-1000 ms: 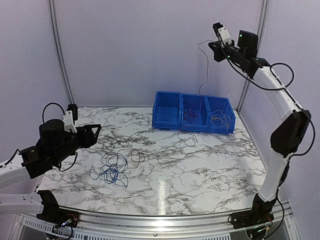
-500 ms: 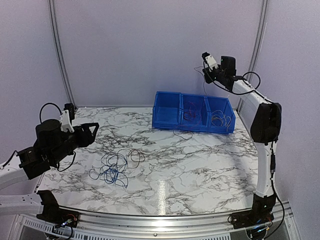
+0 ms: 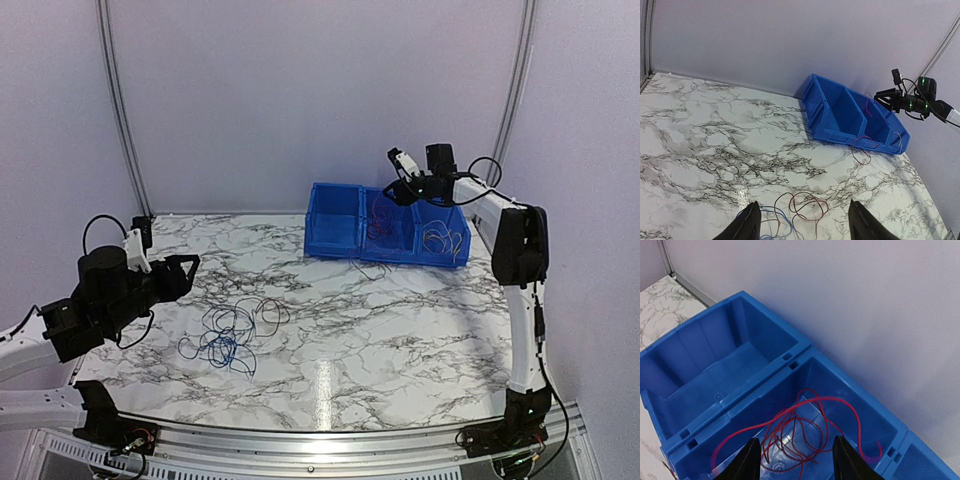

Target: Untangle the cables

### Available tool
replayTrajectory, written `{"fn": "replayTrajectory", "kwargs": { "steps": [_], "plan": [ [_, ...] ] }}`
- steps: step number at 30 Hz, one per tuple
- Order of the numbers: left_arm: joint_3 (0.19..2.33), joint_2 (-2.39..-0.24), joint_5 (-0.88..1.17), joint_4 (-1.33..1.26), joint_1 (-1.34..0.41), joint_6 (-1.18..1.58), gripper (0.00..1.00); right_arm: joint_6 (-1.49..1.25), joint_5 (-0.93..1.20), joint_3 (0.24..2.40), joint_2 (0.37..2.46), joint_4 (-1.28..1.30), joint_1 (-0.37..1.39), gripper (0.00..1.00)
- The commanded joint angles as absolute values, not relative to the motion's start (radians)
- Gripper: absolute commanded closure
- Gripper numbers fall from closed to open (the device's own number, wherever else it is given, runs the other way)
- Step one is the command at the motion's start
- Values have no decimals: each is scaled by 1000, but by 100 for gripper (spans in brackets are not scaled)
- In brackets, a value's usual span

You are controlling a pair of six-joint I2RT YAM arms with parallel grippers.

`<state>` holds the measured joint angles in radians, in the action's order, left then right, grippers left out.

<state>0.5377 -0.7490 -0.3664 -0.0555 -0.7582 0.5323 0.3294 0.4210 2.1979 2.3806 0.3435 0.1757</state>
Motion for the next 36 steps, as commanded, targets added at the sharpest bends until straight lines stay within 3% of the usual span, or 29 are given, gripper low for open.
{"fn": "replayTrajectory", "kwargs": {
  "steps": [1, 5, 9, 15, 19, 24, 36],
  "plan": [
    [514, -721, -361, -66, -756, 549, 38, 350, 426, 2138, 2290, 441, 163, 49],
    [486, -702, -363, -84, -756, 559, 38, 374, 404, 1986, 2174, 444, 158, 46],
    [467, -706, -359, -113, -756, 568, 37, 402, 390, 1977, 2133, 550, 158, 42],
    [456, -721, -352, -140, -755, 574, 37, 467, 488, 1718, 1964, 477, 175, 52],
    [451, -725, -352, -147, -756, 574, 37, 550, 447, 1627, 1930, 469, 233, 50],
    [451, -733, -348, -154, -755, 577, 37, 598, 387, 1641, 1973, 492, 298, 44],
    [448, -723, -352, -136, -755, 578, 37, 564, 362, 1836, 2189, 560, 322, 42]
  ]
}}
